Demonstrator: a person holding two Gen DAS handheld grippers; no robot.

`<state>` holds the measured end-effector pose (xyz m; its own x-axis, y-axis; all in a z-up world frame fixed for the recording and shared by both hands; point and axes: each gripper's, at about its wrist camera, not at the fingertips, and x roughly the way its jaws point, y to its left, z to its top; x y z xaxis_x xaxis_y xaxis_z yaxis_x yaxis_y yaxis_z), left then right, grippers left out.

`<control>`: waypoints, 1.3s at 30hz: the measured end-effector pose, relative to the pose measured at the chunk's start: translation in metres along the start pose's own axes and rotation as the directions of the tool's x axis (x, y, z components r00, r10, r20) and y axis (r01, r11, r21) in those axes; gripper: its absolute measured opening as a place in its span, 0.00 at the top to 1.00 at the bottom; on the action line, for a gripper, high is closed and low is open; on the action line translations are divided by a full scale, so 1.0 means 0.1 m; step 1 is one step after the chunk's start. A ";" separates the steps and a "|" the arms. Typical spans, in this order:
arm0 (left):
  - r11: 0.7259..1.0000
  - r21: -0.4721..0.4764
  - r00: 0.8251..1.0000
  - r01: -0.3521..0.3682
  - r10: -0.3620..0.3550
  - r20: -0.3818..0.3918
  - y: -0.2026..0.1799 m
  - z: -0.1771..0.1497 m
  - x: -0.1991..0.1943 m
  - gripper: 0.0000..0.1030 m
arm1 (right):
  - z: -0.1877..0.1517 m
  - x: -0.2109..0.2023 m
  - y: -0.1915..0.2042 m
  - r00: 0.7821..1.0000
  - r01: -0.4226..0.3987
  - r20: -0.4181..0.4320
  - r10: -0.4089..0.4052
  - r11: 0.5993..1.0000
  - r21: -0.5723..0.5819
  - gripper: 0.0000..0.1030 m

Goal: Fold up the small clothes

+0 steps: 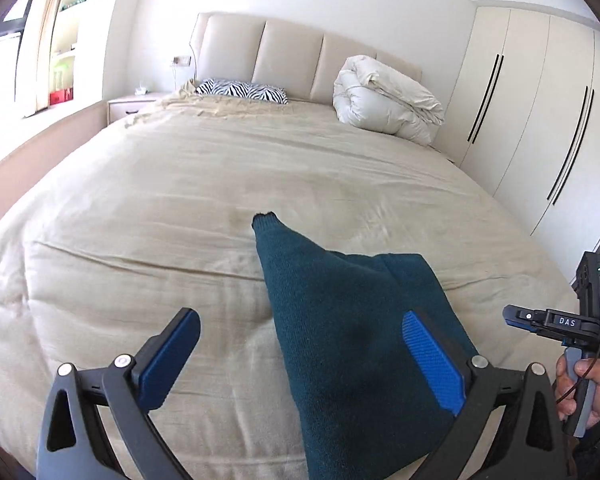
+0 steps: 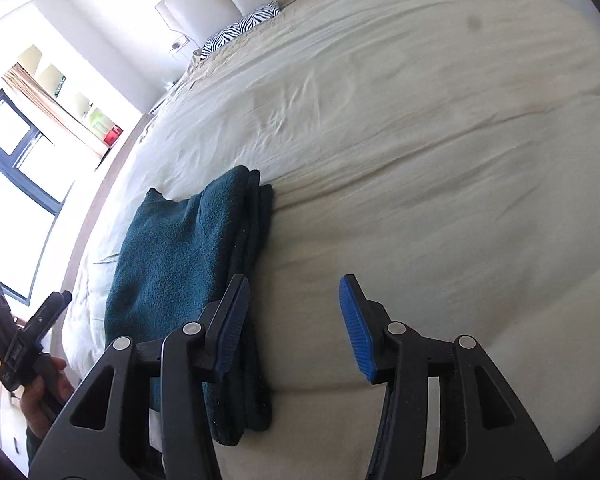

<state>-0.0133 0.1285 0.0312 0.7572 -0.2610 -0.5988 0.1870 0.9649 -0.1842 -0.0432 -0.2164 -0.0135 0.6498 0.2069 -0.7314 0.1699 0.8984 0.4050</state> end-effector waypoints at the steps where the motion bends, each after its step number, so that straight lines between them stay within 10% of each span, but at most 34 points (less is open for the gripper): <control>1: 0.999 0.027 0.999 -0.042 0.041 0.034 -0.08 0.09 -0.11 0.00 | -0.01 -0.16 0.09 0.998 0.037 0.055 -0.035 0.999 -0.031 0.52; 7: 0.985 0.119 0.963 -0.122 0.089 0.254 -0.47 0.34 -0.80 0.00 | -0.13 -1.16 0.61 0.910 0.154 0.405 -0.091 0.980 -0.125 0.04; 13: 0.956 0.128 0.923 -0.264 0.212 0.321 -0.75 0.28 -1.10 0.00 | -0.26 -1.69 0.93 0.853 0.185 0.516 -0.080 0.970 -0.155 0.03; 15: 0.961 0.131 0.947 -0.244 0.207 0.246 -0.76 0.29 -1.07 0.00 | -0.33 -1.79 1.05 0.841 0.215 0.535 -0.082 0.957 -0.192 0.03; 29: 0.971 0.076 0.972 -0.226 0.220 0.077 -0.75 0.13 -0.81 0.00 | -0.65 -1.64 1.33 0.924 0.263 0.332 -0.188 0.944 -0.200 0.03; 39: 0.968 0.018 0.968 -0.252 0.251 0.005 -0.60 0.04 -0.62 0.00 | -0.51 -1.31 1.26 0.929 0.321 0.250 -0.272 0.929 -0.184 0.03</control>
<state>-0.0690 0.0866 0.0821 0.7829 -0.0098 -0.6221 0.0020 0.9999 -0.0133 -0.1445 -0.1106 0.1053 0.7425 -0.1488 -0.6531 0.2300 0.9724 0.0400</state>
